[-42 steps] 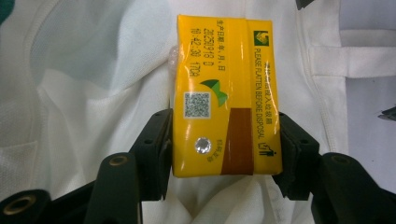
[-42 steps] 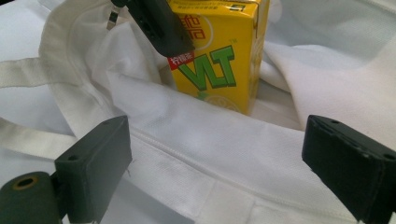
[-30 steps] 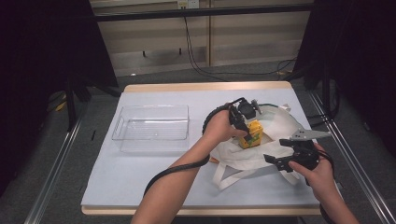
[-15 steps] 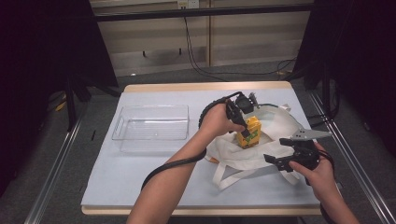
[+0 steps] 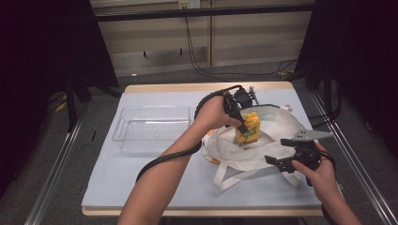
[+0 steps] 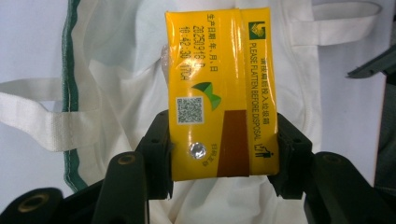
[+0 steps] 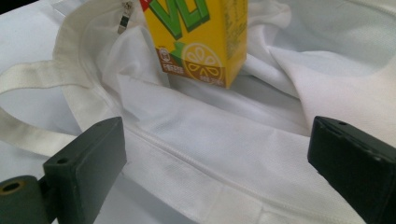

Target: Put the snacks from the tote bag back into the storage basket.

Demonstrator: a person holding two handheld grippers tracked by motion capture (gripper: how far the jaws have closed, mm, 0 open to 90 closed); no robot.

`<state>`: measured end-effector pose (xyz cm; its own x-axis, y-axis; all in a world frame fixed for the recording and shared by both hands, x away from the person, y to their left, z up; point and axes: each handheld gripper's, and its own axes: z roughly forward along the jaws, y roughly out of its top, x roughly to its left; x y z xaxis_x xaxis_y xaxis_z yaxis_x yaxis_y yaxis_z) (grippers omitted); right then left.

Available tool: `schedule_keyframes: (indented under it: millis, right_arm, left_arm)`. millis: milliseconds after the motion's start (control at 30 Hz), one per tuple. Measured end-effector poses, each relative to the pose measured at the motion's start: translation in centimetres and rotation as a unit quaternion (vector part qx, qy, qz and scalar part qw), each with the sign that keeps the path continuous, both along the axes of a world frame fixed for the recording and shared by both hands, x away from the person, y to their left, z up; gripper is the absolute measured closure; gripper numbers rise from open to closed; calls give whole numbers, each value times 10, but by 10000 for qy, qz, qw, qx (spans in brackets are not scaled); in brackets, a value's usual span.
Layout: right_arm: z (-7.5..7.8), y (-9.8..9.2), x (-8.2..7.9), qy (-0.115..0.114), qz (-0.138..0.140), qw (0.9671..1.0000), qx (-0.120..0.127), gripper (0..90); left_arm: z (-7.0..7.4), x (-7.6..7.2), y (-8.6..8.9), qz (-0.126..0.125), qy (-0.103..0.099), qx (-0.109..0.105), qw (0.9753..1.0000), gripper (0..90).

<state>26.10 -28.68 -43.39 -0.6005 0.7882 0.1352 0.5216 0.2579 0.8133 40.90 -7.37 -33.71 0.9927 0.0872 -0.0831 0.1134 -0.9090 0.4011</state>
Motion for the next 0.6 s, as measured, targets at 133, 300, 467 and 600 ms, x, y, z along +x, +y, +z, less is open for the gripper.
schedule_keyframes:
  millis: [133,300,467,600]
  right_arm:
    - [0,-1,0,26,-6,10000,16,42]
    - [-1,0,0,31,2,10000,-10,42]
    - [-1,-1,1,33,3,10000,1,42]
    - [-1,0,1,35,17,10000,-34,42]
  left_arm:
    - [6,1,4,-59,-66,67,9999,505]
    - [14,4,10,-203,-87,44,9997,504]
    - [24,6,17,-253,-148,64,9995,505]
    - [30,7,23,-300,-137,50,9994,505]
